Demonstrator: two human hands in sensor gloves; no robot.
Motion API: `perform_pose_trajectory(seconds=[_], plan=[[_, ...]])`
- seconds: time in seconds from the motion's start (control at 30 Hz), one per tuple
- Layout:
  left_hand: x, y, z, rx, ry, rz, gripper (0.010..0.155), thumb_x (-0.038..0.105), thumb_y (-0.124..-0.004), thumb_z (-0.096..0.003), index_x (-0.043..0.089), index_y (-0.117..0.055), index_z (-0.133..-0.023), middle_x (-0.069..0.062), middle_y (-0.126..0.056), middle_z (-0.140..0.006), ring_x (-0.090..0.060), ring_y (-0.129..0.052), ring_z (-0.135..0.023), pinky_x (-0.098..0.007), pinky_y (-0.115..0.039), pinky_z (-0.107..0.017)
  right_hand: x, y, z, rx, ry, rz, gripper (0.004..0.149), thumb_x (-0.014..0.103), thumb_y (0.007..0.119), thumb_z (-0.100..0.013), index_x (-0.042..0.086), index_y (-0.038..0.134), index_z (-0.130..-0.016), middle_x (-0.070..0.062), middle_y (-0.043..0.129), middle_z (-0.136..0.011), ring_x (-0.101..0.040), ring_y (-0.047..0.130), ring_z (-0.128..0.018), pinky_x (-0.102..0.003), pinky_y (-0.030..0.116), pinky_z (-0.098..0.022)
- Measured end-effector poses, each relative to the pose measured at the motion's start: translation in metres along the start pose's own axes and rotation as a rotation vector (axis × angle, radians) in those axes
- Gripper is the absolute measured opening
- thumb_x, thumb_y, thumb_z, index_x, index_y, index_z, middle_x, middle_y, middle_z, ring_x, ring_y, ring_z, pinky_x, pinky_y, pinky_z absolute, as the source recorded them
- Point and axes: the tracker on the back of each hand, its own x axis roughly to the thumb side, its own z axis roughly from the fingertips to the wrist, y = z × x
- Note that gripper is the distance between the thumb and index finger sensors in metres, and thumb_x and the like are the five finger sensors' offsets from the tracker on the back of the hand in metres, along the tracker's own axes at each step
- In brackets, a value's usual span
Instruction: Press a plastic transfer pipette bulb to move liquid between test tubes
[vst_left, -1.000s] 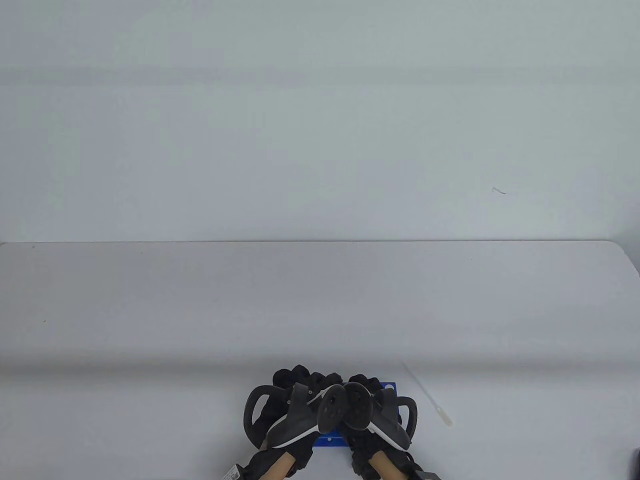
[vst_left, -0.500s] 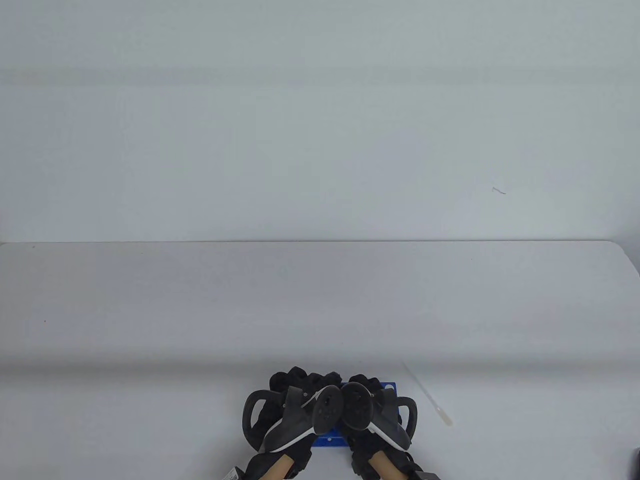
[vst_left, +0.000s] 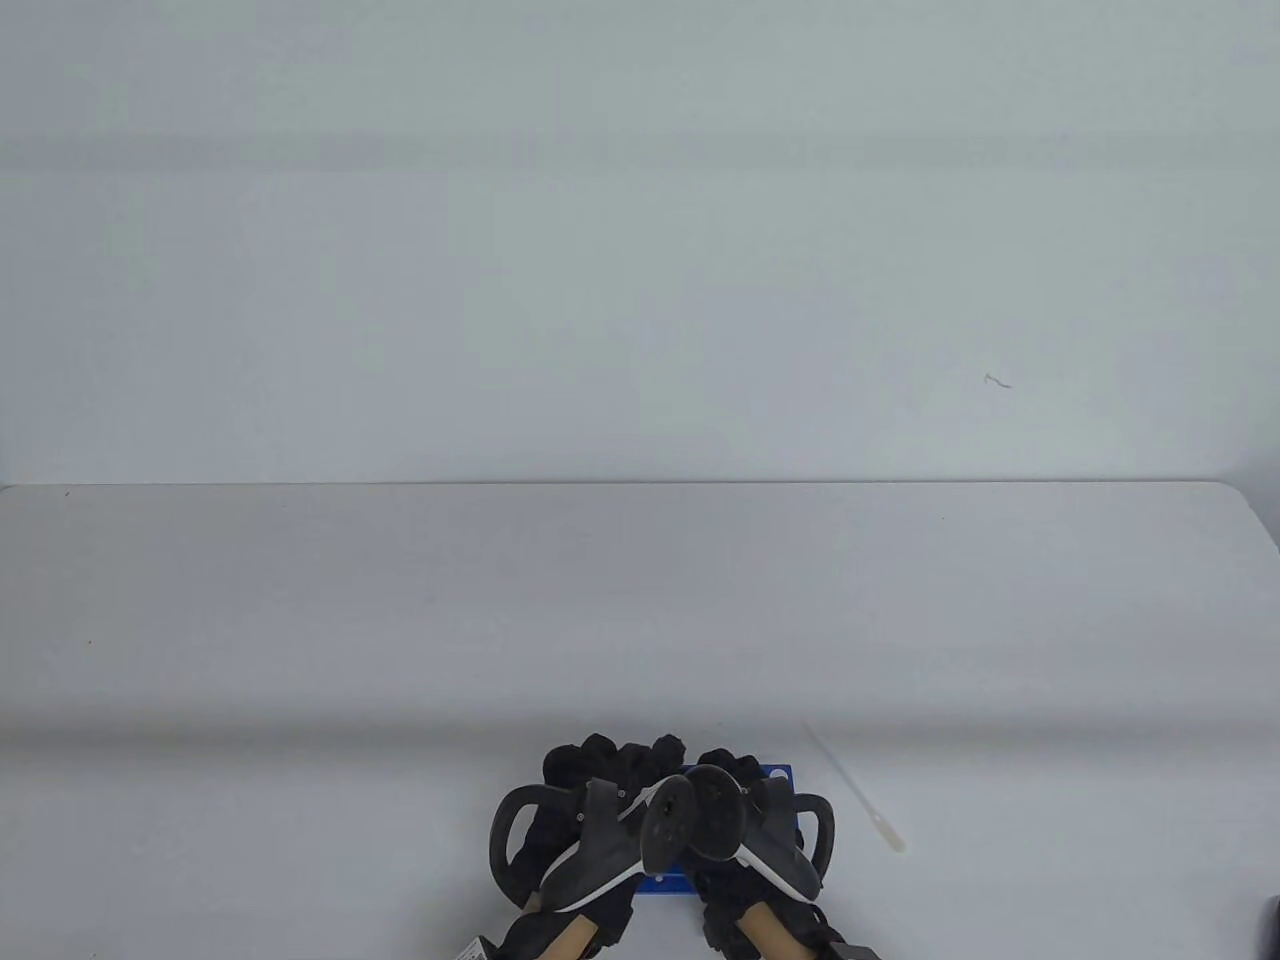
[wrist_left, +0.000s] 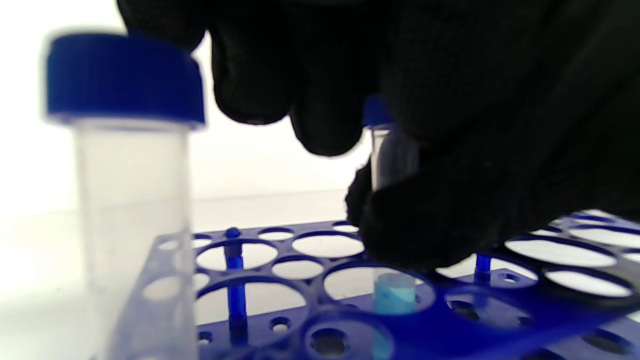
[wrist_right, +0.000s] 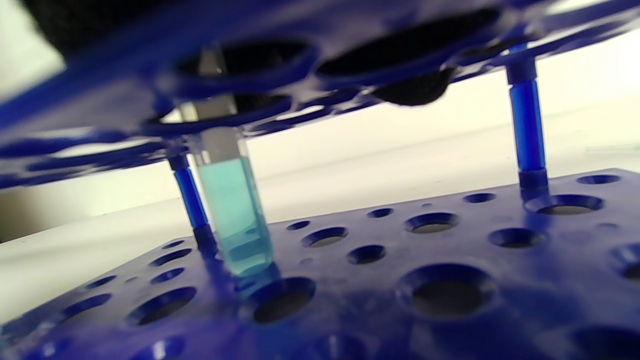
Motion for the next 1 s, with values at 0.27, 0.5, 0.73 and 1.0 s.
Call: perform_pose_trajectory(seconds=[0.27, 0.5, 0.73, 1.0], plan=[[0.0032, -0.0045, 0.0014, 0.132, 0.046, -0.051, 0.059, 0.061, -0.078, -0.0395, 0.029, -0.085, -0.089, 0.007, -0.102, -0.073, -0.016, -0.087, -0.070, -0.046, -0.070, -0.064, -0.0006, 0.0024, -0.0018, -0.001, 0.002, 0.001, 0.048, 0.052, 0.087, -0.030, 0.031, 0.085, -0.073, 0.003, 0.082, -0.062, -0.025, 0.084, -0.057, -0.045, 0.070, -0.047], [0.0010, -0.0018, 0.0009, 0.120, 0.065, -0.041, 0.059, 0.062, -0.078, -0.0383, 0.029, -0.087, -0.086, 0.008, -0.103, -0.071, -0.015, -0.089, -0.069, -0.047, -0.072, -0.063, -0.0008, 0.0024, -0.0011, -0.003, 0.003, 0.002, 0.048, 0.052, 0.087, -0.030, 0.031, 0.085, -0.073, 0.003, 0.082, -0.062, -0.025, 0.084, -0.057, -0.045, 0.070, -0.047], [0.0033, -0.0029, 0.0005, -0.011, -0.015, -0.041, 0.060, 0.048, -0.080, -0.0451, 0.042, -0.068, -0.103, 0.014, -0.086, -0.103, -0.017, -0.077, -0.091, -0.048, -0.062, -0.073, -0.0010, 0.0042, -0.0034, -0.002, 0.001, 0.000, 0.048, 0.052, 0.087, -0.030, 0.030, 0.085, -0.073, 0.003, 0.082, -0.062, -0.025, 0.084, -0.057, -0.046, 0.070, -0.047], [0.0021, -0.0030, 0.0022, 0.111, 0.035, -0.081, 0.059, 0.061, -0.080, -0.0389, 0.035, -0.080, -0.092, 0.011, -0.097, -0.080, -0.014, -0.084, -0.078, -0.047, -0.067, -0.069, -0.0015, 0.0048, -0.0019, -0.003, 0.002, 0.000, 0.048, 0.052, 0.087, -0.030, 0.030, 0.085, -0.073, 0.003, 0.082, -0.062, -0.025, 0.084, -0.057, -0.046, 0.070, -0.047]])
